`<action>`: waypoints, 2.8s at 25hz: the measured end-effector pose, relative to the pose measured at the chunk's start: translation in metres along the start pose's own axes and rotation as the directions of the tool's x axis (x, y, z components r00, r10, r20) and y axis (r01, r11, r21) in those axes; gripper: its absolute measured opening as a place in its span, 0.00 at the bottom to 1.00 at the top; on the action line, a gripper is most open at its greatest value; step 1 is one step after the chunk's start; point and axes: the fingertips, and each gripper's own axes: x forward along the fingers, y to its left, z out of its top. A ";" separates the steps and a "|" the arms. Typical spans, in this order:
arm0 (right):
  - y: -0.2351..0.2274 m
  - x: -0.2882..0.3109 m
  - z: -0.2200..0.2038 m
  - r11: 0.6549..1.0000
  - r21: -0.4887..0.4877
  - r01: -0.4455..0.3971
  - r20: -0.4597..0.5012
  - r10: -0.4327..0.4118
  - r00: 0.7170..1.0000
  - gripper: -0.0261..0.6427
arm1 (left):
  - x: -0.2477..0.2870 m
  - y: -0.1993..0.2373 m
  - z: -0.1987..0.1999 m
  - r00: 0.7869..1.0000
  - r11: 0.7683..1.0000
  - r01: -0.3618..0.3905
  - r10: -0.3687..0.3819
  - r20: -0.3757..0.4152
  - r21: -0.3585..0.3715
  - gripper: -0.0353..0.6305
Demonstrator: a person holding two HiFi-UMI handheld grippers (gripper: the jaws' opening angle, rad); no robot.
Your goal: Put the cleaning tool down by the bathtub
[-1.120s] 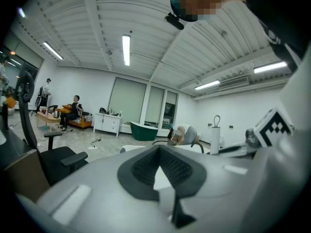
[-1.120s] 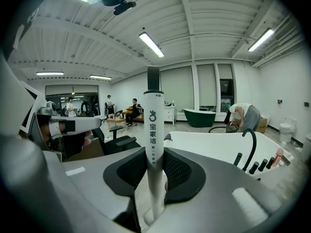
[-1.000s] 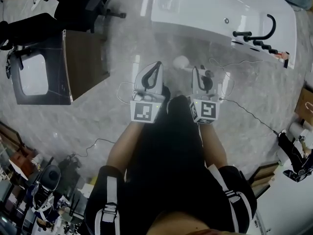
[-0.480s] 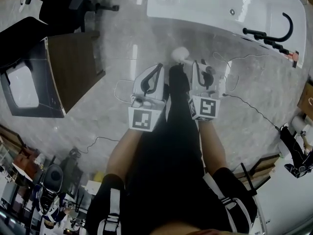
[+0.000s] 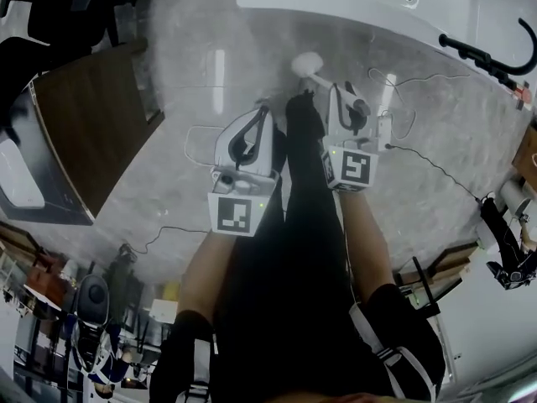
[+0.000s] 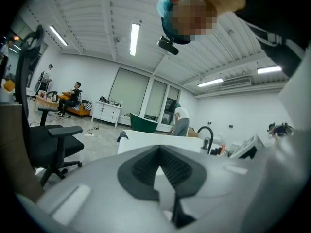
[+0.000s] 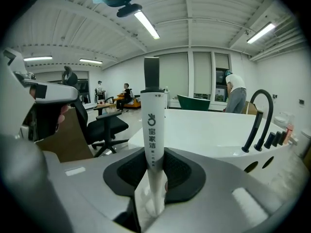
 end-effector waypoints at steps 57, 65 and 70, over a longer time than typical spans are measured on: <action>-0.025 0.255 -0.246 0.997 0.065 0.042 -0.261 -0.023 0.965 0.18 | 0.069 0.062 -0.150 0.995 0.993 -0.093 0.091 -0.039 -0.069 0.06; -0.034 0.272 -0.236 0.995 0.088 0.049 -0.266 -0.024 0.964 0.18 | 0.069 0.066 -0.148 0.994 0.991 -0.106 0.104 -0.033 -0.079 0.06; -0.038 0.272 -0.236 0.994 0.095 0.055 -0.268 -0.027 0.963 0.18 | 0.069 0.067 -0.147 0.994 0.991 -0.110 0.107 -0.036 -0.079 0.06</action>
